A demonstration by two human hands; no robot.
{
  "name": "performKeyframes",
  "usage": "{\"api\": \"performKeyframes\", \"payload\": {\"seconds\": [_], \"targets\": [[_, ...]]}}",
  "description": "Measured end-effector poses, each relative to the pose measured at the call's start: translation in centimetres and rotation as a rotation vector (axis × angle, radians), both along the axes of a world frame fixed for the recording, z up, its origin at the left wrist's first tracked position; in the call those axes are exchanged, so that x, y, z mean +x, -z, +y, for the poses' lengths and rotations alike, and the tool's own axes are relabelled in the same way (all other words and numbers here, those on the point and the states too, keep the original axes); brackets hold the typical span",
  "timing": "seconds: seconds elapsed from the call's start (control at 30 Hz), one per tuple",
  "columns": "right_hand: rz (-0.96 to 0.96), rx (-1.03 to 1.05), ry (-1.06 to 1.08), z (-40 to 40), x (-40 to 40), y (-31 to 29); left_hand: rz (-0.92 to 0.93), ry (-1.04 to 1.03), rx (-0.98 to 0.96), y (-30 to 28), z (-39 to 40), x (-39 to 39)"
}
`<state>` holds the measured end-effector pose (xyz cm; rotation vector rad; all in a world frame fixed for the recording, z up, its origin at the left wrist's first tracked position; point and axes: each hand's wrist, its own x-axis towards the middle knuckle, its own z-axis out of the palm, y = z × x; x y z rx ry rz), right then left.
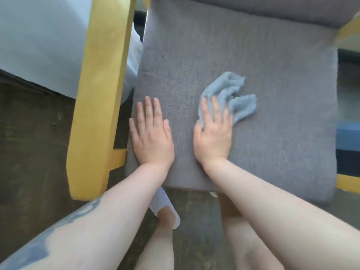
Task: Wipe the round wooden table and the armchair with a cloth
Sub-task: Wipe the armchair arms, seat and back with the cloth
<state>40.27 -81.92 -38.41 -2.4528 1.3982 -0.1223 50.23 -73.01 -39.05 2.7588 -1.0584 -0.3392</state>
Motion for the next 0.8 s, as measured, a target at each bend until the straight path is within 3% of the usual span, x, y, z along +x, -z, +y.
{"api": "performKeyframes", "payload": {"seconds": [0.07, 0.1, 0.13, 0.17, 0.23, 0.27, 0.3, 0.33, 0.43, 0.47, 0.5, 0.53, 0.63, 0.67, 0.7, 0.8], "targets": [[-0.063, 0.035, -0.694, -2.0, -1.3, 0.2, -0.016, 0.020, 0.011, 0.2, -1.6, 1.0], [-0.070, 0.021, -0.919, -5.3, -2.6, 0.1, -0.019, 0.034, 0.017, 0.3, -2.1, 1.4], [-0.036, 0.004, -0.964, -8.8, -3.5, 0.2, -0.025, 0.046, 0.025, 0.3, -2.6, 1.7], [-0.022, 0.002, -0.794, -11.7, -3.5, 0.7, -0.031, 0.041, 0.029, 0.4, -3.1, 1.7], [-0.004, -0.052, -0.046, -13.9, -0.7, 1.4, -0.047, -0.029, 0.033, 0.6, -4.3, 1.4], [0.026, -0.074, 0.207, -13.1, 2.4, 2.1, -0.061, -0.075, 0.040, 0.8, -5.2, 1.1], [-0.001, -0.055, 0.262, -11.6, 5.5, 1.8, -0.077, -0.124, 0.047, 0.9, -6.3, 0.8], [-0.071, -0.017, 0.093, -10.4, 8.0, 1.4, -0.087, -0.176, 0.054, 1.0, -7.3, 0.7], [-0.191, 0.040, -0.896, -11.8, 7.7, 1.7, -0.102, -0.306, 0.088, 1.0, -9.5, 0.7], [-0.191, 0.003, -1.093, -15.0, 6.4, 2.0, -0.097, -0.326, 0.097, 1.0, -9.9, 0.6], [-0.154, -0.033, -1.136, -18.5, 5.2, 2.2, -0.089, -0.339, 0.105, 0.9, -10.3, 0.5], [-0.150, -0.047, -0.992, -21.3, 4.6, 2.7, -0.084, -0.352, 0.112, 0.8, -10.9, 0.5], [-0.099, -0.035, -0.208, -21.5, 8.3, 2.7, -0.076, -0.348, 0.110, 0.8, -14.0, 1.0], [-0.117, 0.042, -0.109, -19.8, 9.8, 2.1, -0.065, -0.320, 0.103, 0.9, -15.2, 1.1], [-0.159, 0.083, -0.170, -18.5, 10.1, 1.3, -0.063, -0.285, 0.095, 1.0, -16.3, 1.2], [-0.171, 0.052, -0.755, -19.6, 1.8, 1.6, -0.074, -0.230, 0.093, 1.4, -17.9, 1.2]]}}
